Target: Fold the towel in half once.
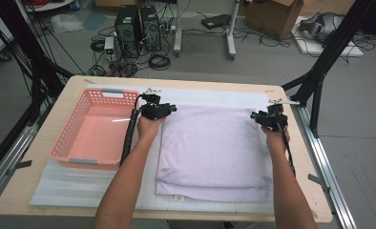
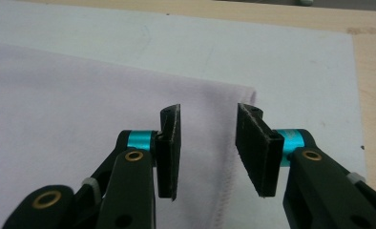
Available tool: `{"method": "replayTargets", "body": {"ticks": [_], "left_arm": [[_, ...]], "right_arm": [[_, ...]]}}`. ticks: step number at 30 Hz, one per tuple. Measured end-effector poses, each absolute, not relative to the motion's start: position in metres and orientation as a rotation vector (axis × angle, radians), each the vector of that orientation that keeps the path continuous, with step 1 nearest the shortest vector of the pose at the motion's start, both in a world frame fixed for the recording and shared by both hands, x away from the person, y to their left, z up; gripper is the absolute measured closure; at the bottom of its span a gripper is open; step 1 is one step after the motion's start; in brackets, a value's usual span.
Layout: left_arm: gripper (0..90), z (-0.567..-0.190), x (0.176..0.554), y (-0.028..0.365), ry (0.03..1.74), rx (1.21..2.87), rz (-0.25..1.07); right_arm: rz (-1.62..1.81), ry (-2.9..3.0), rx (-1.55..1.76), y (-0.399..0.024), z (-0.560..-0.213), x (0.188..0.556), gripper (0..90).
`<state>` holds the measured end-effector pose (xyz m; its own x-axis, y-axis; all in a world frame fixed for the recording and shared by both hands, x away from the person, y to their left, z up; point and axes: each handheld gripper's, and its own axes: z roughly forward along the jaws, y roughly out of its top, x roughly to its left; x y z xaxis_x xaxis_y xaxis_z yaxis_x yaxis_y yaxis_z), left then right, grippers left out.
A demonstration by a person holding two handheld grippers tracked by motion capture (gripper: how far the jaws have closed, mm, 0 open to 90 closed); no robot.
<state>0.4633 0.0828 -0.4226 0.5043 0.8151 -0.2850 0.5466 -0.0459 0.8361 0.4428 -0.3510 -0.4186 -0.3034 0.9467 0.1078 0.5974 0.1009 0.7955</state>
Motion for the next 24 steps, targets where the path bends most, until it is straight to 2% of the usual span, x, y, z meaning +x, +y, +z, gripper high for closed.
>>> {"method": "replayTargets", "body": {"ticks": [9, 14, 24], "left_arm": [[57.2, -0.417, 0.431, 0.078, 1.092, 1.723, 0.316], [57.0, -0.414, 0.410, 0.078, 1.045, 1.717, 0.314], [57.8, -0.417, 0.355, 0.087, 0.960, 1.767, 0.314]], "right_arm": [[1.108, 2.039, 1.453, -0.351, -0.403, 0.414, 61.3], [1.095, 2.102, 1.460, -0.359, -0.404, 0.394, 58.6], [1.136, 2.156, 1.410, -0.366, -0.408, 0.343, 59.0]]}}
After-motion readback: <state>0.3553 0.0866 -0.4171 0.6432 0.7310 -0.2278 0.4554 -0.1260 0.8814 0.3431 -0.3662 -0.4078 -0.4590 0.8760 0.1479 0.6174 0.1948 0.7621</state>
